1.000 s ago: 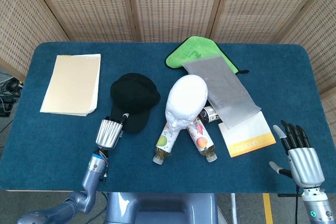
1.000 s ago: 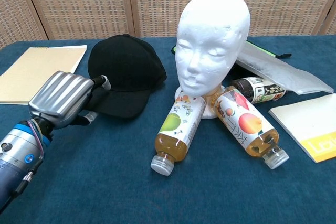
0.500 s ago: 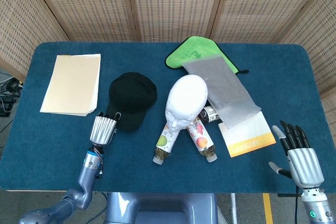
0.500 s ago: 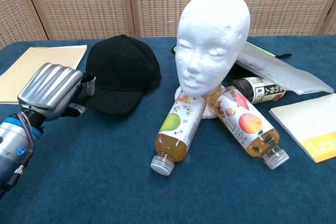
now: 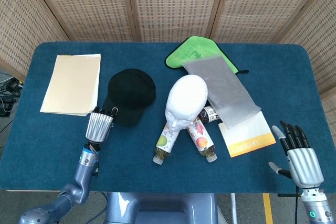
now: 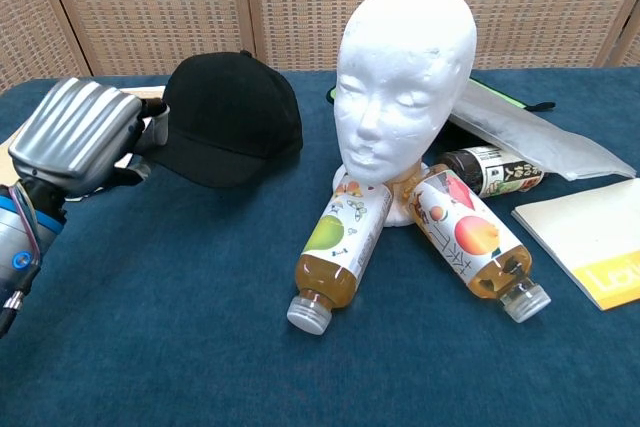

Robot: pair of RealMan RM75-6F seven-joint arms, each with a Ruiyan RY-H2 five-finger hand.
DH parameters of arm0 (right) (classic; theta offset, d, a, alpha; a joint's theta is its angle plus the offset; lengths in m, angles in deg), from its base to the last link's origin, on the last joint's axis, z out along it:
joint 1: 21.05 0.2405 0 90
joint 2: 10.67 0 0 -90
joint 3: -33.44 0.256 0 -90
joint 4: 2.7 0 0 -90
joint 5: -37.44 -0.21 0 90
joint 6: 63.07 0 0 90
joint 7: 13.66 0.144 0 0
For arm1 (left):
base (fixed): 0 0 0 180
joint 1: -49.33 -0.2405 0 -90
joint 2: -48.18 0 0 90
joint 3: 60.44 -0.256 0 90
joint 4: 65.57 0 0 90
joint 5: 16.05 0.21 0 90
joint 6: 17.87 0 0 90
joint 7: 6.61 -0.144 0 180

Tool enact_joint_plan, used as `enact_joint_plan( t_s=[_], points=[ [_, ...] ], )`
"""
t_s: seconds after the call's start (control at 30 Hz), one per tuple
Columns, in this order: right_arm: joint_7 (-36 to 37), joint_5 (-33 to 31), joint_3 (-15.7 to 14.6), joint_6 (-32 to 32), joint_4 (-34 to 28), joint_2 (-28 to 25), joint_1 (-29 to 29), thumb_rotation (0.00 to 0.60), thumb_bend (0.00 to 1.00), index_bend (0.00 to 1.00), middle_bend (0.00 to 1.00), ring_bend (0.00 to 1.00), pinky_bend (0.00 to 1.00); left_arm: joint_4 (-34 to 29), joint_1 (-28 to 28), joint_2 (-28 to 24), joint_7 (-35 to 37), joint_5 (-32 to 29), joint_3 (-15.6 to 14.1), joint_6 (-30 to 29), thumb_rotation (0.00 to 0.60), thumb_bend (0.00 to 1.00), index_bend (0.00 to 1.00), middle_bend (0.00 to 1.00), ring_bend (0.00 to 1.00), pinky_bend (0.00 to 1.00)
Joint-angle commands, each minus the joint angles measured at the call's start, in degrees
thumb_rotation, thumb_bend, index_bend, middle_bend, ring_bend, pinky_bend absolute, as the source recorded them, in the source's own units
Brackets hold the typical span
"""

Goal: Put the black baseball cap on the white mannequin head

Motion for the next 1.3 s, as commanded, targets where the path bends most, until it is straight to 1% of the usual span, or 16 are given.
enact_joint_plan(
  t_s=[0.03,0.4,0.53,0.77,1.0,1.3],
  points=[
    [-0.07,0.02,-0.01,0.00,0.00,0.02,0.00,0.600,0.06,0.13,0.00,0.00,0.00,0.14,0.95,-1.08,0.56,0.47,0.35,-1.69,0.600,0.41,0.76,0.90,0.82,0.70],
    [0.08,0.07,0.02,0.30,0.00,-0.06,-0.12,0.600,0.06,0.14,0.00,0.00,0.00,-0.59,1.40,-2.60,-0.46,1.17,-0.43,-4.17,0.600,0.45,0.77,0.91,0.83,0.70],
    [0.26,-0.04,0.08,0.32,0.05,-0.11,-0.13,0.600,0.06,0.14,0.00,0.00,0.00,0.05,1.75,-3.50,-0.72,2.17,-1.02,-6.34,0.600,0.45,0.78,0.92,0.83,0.70],
    [0.36,0.02,0.11,0.52,-0.06,-0.19,-0.20,0.600,0.06,0.14,0.00,0.00,0.00,-0.87,2.75,-6.33,-1.03,2.65,-0.54,-9.48,0.600,0.45,0.78,0.92,0.83,0.70],
    [0.87,0.10,0.20,0.93,-0.22,-0.45,-0.32,0.600,0.06,0.14,0.00,0.00,0.00,-4.89,3.72,-9.99,-3.33,3.08,0.01,-11.49,0.600,0.46,0.78,0.92,0.83,0.70],
    [1.56,0.15,0.26,1.17,-0.33,-0.72,-0.40,0.600,0.06,0.14,0.00,0.00,0.00,-11.18,5.54,-13.77,-7.27,3.31,1.30,-11.59,0.600,0.46,0.78,0.92,0.83,0.70]
  ],
)
